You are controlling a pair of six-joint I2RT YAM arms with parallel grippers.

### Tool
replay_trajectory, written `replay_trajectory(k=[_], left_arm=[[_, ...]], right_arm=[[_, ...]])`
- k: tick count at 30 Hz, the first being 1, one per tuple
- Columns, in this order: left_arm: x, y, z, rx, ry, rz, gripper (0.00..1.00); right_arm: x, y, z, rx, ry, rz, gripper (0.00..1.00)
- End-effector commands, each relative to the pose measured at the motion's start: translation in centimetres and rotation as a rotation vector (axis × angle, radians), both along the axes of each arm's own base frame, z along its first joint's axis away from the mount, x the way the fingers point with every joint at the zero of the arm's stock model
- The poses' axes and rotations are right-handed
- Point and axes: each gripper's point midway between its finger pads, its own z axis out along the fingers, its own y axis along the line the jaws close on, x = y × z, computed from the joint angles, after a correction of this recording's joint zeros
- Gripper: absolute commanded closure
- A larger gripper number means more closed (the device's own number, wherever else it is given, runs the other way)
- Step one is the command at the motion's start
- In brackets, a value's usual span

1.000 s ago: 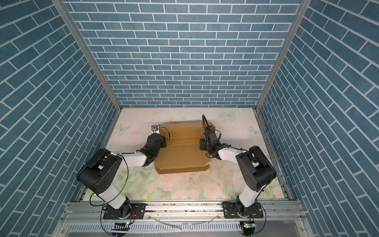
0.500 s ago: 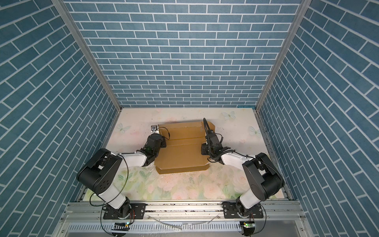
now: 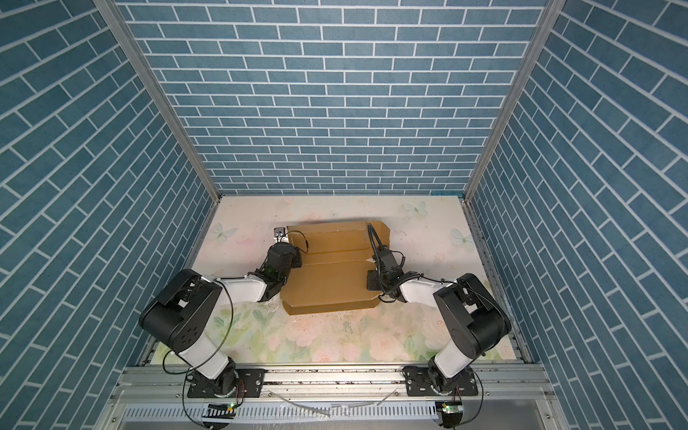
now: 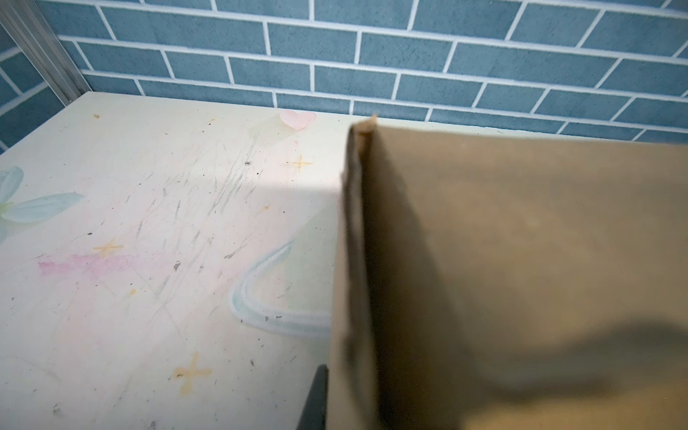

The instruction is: Fold the paper box

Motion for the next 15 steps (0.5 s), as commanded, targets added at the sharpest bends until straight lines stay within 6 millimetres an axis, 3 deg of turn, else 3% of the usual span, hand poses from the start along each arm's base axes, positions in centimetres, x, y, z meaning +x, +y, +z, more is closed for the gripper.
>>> replay_trajectory(k=[1, 6, 9, 13, 15], left_arm=[[-1.0, 0.4, -1.4, 0.019, 0.056, 0.006, 1.00], [-1.2, 0.6, -1.5, 0.023, 0.063, 0.009, 1.00], [-1.2, 0.7, -1.5, 0.032, 0.063, 0.013, 1.00], [-1.1, 0.8, -1.3, 0.040, 0.064, 0.019, 1.00], [-1.0, 0.9, -1.2, 0.044, 0.060, 0.023, 1.00]], right_arm=[[-1.7, -1.1, -3.6, -0.057, 0.116, -0.030, 0.99], [-2.4, -1.3, -5.2, -0.069, 0.170, -0.042, 1.00], [-2.6, -1.3, -5.0, -0.068, 0.177, -0.039, 1.00], [-2.2, -1.0, -2.5, -0.056, 0.141, -0.021, 0.96], [-1.6, -0.9, 0.1, -0.055, 0.098, -0.008, 0.92]])
